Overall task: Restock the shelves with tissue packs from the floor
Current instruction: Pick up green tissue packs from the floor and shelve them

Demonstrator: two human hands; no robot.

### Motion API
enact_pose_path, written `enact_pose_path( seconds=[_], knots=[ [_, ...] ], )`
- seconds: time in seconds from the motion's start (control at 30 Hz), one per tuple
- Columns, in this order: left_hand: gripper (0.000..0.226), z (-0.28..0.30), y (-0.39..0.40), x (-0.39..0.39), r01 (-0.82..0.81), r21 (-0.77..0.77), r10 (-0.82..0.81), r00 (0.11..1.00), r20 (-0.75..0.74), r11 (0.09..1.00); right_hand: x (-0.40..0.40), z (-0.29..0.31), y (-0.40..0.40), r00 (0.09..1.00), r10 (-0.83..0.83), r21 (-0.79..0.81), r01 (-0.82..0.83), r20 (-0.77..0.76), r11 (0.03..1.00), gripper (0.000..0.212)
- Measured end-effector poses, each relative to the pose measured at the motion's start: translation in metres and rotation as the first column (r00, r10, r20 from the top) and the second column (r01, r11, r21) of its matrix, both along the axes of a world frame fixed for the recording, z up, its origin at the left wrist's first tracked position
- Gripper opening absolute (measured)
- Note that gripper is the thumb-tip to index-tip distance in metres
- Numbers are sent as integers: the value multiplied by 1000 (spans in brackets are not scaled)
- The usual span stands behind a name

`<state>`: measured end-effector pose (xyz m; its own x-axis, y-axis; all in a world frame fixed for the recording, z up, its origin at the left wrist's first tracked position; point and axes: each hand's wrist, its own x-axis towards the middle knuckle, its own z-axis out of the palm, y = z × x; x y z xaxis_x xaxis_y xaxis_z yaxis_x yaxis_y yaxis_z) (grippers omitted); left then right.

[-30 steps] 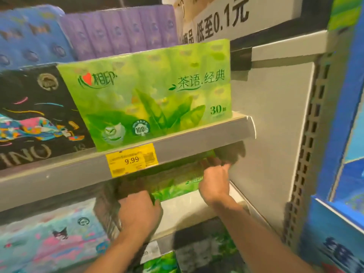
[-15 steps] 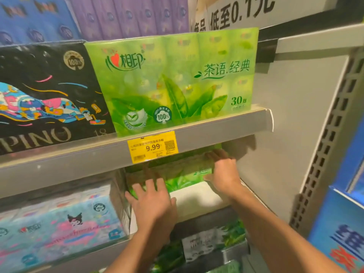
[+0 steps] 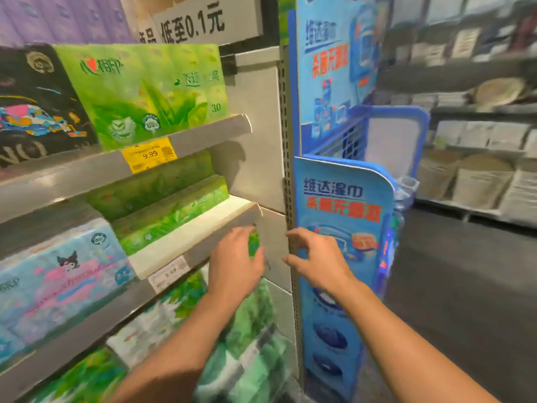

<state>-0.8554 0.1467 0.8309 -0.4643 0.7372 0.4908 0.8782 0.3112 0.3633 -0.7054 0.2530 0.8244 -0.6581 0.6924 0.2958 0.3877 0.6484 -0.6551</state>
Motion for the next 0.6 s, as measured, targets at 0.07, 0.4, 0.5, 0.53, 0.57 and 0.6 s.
enact_pose_path(
  seconds=[0.07, 0.4, 0.5, 0.53, 0.57, 0.6],
  knots=[
    [40, -13, 4, 52, 129, -23, -128, 990, 55, 991, 60, -13, -16, 997, -74, -67, 76, 35, 995, 47],
    [39, -39, 55, 353, 691, -125, -666, 721, 193, 712, 389, -51, -58, 809, -575, -112, 587, 119, 802, 44],
    [40, -55, 69, 457, 755, -153, -713, 653, 255, 637, 493, -66, -70, 718, -675, -153, 696, 171, 702, 46],
    [41, -64, 74, 492, 772, -167, -725, 634, 270, 613, 529, -74, -73, 691, -696, -160, 722, 195, 673, 46],
    [42, -73, 78, 528, 793, -184, -741, 609, 282, 581, 564, -84, -77, 664, -716, -173, 747, 213, 641, 47],
    [42, -83, 79, 562, 811, -204, -757, 585, 293, 548, 598, -93, -82, 639, -735, -194, 769, 227, 609, 49]
  ],
)
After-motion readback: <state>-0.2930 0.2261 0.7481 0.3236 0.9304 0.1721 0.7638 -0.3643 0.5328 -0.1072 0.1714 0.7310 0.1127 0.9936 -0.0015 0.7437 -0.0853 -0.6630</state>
